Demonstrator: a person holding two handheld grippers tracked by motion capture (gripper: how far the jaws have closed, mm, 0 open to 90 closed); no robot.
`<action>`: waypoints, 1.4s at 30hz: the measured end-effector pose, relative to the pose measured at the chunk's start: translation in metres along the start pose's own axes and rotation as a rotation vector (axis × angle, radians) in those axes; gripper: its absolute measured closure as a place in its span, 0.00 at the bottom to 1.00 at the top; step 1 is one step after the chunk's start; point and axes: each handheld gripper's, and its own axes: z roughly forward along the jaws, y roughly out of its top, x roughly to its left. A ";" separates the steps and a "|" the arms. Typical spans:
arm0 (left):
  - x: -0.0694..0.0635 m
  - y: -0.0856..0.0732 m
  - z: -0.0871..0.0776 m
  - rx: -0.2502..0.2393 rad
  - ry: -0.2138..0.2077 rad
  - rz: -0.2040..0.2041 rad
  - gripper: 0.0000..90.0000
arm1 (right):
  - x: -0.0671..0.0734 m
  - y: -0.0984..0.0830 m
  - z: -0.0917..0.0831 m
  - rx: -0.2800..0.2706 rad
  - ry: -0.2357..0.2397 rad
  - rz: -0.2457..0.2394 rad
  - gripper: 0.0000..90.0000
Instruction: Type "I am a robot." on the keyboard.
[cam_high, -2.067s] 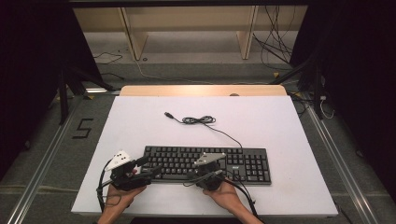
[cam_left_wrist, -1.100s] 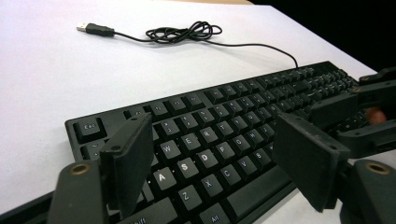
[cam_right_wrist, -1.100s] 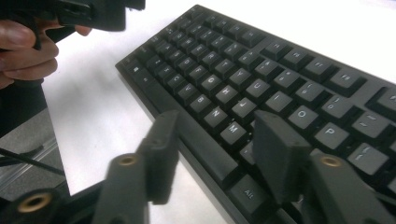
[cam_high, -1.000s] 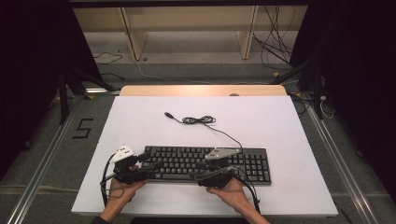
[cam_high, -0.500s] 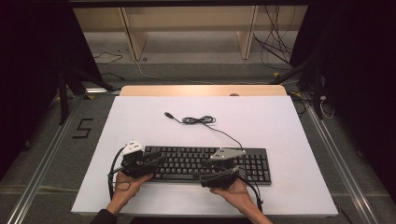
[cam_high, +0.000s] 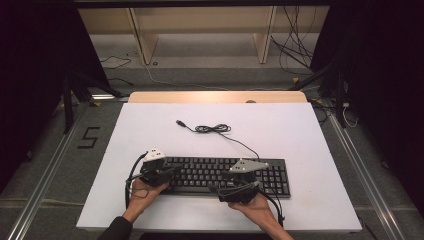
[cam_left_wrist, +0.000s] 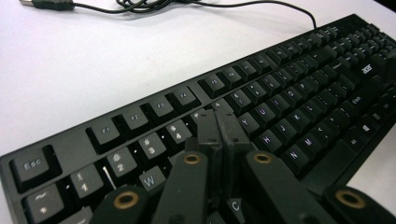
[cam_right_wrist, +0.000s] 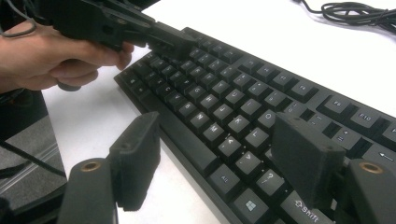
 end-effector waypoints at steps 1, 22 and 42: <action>0.000 0.001 0.002 0.005 0.002 0.003 0.99 | 0.000 0.000 0.000 0.000 0.000 0.001 0.37; 0.001 -0.001 0.016 0.084 0.024 0.011 0.99 | 0.002 -0.001 -0.006 -0.022 -0.002 -0.003 0.37; 0.002 0.002 -0.002 0.013 0.007 -0.016 0.84 | 0.000 0.000 -0.005 -0.026 -0.015 -0.004 0.37</action>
